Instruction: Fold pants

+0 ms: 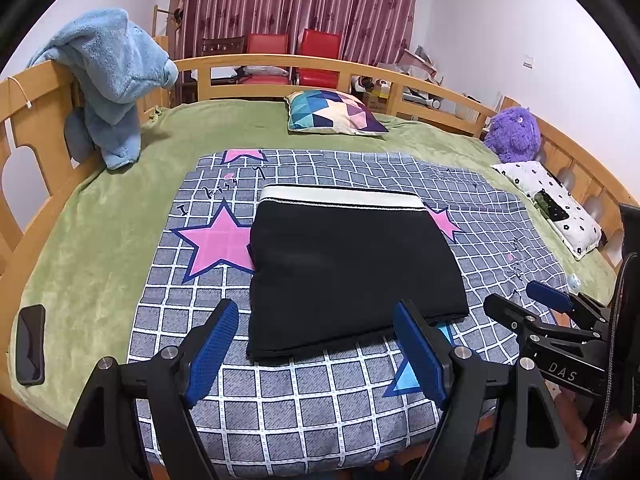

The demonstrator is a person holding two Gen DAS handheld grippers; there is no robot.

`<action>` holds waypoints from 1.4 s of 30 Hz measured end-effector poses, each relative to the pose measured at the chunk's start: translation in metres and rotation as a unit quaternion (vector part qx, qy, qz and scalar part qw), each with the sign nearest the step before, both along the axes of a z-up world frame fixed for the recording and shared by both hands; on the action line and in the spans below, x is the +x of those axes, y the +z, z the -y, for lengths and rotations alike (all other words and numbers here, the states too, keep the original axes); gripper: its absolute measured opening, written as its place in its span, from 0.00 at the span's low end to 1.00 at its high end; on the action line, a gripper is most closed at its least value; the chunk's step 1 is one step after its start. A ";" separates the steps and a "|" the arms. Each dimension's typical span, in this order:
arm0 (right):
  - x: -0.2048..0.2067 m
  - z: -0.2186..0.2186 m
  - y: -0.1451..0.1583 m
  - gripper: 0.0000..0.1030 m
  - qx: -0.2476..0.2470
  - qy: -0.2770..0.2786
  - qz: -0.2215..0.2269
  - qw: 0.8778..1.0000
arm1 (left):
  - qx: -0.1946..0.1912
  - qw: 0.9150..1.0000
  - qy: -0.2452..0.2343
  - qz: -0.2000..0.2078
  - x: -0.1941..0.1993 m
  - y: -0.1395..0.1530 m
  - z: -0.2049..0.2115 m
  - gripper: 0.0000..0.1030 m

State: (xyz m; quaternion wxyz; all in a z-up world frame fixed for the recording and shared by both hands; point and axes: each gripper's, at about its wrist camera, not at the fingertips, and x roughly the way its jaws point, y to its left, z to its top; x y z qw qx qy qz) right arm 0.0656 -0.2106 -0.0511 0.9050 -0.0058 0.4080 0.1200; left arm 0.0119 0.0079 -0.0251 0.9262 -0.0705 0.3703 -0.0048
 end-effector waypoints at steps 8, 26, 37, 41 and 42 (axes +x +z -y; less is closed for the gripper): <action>-0.001 -0.002 0.000 0.78 -0.002 0.000 -0.001 1.000 | -0.001 1.000 -0.001 0.001 -0.001 0.001 0.000 0.76; -0.001 0.001 0.001 0.78 -0.002 0.000 -0.003 1.000 | 0.001 1.000 -0.004 0.001 0.001 0.002 0.001 0.77; -0.001 0.000 0.001 0.78 -0.003 0.005 -0.002 1.000 | 0.001 1.000 -0.004 0.001 0.000 0.002 0.001 0.77; -0.001 -0.003 0.001 0.78 -0.005 0.007 -0.002 1.000 | 0.002 1.000 -0.004 0.002 0.001 0.002 0.001 0.77; -0.001 -0.002 0.001 0.78 -0.005 0.007 -0.002 1.000 | 0.001 1.000 -0.004 0.001 0.000 0.002 0.001 0.77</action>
